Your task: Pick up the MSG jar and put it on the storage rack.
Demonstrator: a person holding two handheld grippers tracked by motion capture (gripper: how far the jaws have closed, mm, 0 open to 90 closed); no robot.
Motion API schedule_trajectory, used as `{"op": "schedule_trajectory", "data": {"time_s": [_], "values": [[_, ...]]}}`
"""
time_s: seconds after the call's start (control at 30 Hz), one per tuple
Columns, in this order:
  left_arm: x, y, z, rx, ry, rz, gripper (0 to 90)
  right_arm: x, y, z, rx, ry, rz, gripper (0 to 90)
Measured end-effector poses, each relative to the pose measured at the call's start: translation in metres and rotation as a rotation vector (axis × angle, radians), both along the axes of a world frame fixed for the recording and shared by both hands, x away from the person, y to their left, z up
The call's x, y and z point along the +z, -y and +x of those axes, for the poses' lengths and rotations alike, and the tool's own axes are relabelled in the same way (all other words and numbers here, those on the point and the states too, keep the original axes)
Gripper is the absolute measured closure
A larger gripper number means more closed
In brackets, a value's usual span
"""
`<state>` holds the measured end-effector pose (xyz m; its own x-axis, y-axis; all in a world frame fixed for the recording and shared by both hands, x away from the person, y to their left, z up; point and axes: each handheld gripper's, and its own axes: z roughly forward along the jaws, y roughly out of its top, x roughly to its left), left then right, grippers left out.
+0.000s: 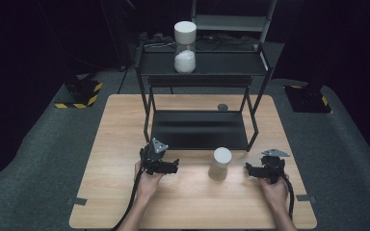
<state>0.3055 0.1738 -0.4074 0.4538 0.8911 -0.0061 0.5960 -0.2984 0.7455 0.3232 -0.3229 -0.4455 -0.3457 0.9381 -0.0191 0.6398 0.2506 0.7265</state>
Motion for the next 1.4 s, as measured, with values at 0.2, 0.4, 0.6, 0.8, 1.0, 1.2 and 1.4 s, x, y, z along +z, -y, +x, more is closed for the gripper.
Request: {"op": "schedule_trajectory", "data": {"time_s": [0.2, 0.4, 0.6, 0.8, 1.0, 1.2, 1.4], "values": [[-0.007, 0.001, 0.002, 0.000, -0.014, -0.009, 3.1, 0.000, 0.000, 0.000, 0.000, 0.000, 0.000, 3.6], [-0.017, 0.004, 0.004, 0.003, -0.038, -0.015, 3.1, 0.000, 0.000, 0.000, 0.000, 0.000, 0.000, 3.6], [-0.027, 0.006, 0.005, 0.019, -0.052, -0.016, 3.1, 0.000, 0.000, 0.000, 0.000, 0.000, 0.000, 3.6], [-0.032, 0.011, 0.009, 0.025, -0.061, -0.005, 3.0, 0.000, 0.000, 0.000, 0.000, 0.000, 0.000, 3.6], [-0.037, 0.013, 0.013, 0.040, -0.068, -0.013, 3.0, 0.000, 0.000, 0.000, 0.000, 0.000, 0.000, 3.6], [-0.042, 0.017, 0.012, 0.039, -0.038, 0.018, 2.7, 0.000, 0.000, 0.000, 0.000, 0.000, 0.000, 3.6], [-0.043, 0.018, 0.011, 0.040, -0.035, 0.018, 2.4, 0.000, 0.000, 0.000, 0.000, 0.000, 0.000, 3.6]]}}
